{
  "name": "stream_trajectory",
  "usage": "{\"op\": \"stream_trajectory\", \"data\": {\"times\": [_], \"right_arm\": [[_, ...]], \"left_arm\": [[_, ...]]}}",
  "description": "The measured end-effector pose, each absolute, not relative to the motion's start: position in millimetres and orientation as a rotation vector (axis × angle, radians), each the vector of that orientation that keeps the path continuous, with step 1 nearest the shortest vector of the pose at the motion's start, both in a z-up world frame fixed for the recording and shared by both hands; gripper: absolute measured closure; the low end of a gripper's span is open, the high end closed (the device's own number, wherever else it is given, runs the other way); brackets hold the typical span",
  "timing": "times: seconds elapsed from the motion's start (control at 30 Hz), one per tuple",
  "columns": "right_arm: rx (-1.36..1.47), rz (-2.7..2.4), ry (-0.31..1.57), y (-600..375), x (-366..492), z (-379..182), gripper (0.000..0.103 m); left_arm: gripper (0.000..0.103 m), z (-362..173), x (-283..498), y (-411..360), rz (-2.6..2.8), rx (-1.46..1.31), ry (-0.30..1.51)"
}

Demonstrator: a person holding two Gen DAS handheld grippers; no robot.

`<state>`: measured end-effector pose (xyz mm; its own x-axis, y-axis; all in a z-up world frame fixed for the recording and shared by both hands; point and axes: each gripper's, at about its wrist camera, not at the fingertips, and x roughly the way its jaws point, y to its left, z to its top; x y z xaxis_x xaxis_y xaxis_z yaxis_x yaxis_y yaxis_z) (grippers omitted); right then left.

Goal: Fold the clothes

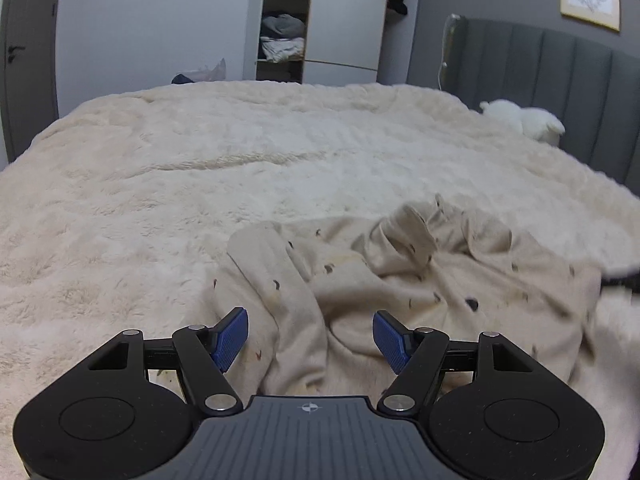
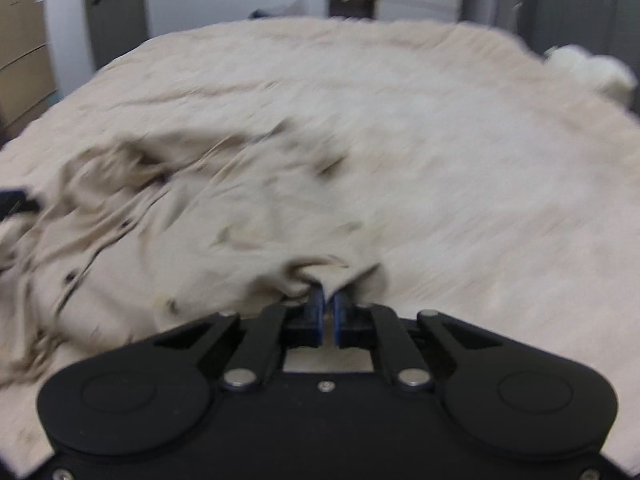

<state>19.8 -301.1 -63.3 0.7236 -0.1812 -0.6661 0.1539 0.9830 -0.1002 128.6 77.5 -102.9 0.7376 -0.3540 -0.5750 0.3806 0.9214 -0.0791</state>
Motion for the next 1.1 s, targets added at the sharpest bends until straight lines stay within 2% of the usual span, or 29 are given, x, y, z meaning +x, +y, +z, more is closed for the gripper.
{"op": "stream_trajectory", "data": {"times": [0.07, 0.13, 0.17, 0.23, 0.3, 0.37, 0.43, 0.5, 0.53, 0.63, 0.73, 0.77, 0.9, 1.1], "right_arm": [[-0.060, -0.245, 0.726, -305, 24, -59, 0.103], [-0.025, -0.236, 0.737, -307, 22, -54, 0.097], [-0.008, -0.230, 0.742, -308, 21, -52, 0.091], [0.011, -0.165, 0.740, -299, 10, -50, 0.087], [0.000, -0.115, 0.746, -285, 0, -51, 0.073], [-0.007, -0.065, 0.763, -269, -9, -57, 0.065], [-0.005, -0.009, 0.794, -249, -19, -66, 0.063], [-0.027, 0.052, 0.844, -222, -22, -85, 0.053], [-0.045, 0.069, 0.866, -211, -21, -94, 0.052], [-0.132, 0.023, 0.910, -189, -18, -118, 0.056], [-0.108, -0.063, 0.922, -196, -7, -127, 0.085], [-0.114, -0.082, 0.915, -199, -7, -126, 0.101], [-0.134, -0.137, 0.837, -219, -7, -98, 0.102], [-0.193, -0.201, 0.662, -260, 1, -18, 0.102]], "left_arm": [[0.039, -104, 129, 79, -0.399, 0.032, 0.624], [0.039, -105, 130, 81, -0.395, 0.020, 0.626], [0.039, -105, 130, 81, -0.393, 0.016, 0.627], [0.039, -105, 129, 80, -0.394, 0.018, 0.625], [0.039, -104, 128, 79, -0.395, 0.020, 0.623], [0.039, -103, 127, 78, -0.396, 0.022, 0.621], [0.038, -102, 126, 77, -0.397, 0.024, 0.619], [0.036, -102, 125, 75, -0.396, 0.035, 0.619], [0.035, -103, 125, 73, -0.396, 0.045, 0.619], [0.035, -107, 127, 74, -0.388, 0.049, 0.628], [0.035, -110, 130, 77, -0.376, 0.035, 0.640], [0.035, -111, 131, 77, -0.373, 0.033, 0.642], [0.035, -109, 132, 80, -0.365, 0.030, 0.636], [0.035, -106, 132, 80, -0.369, 0.026, 0.625]]}}
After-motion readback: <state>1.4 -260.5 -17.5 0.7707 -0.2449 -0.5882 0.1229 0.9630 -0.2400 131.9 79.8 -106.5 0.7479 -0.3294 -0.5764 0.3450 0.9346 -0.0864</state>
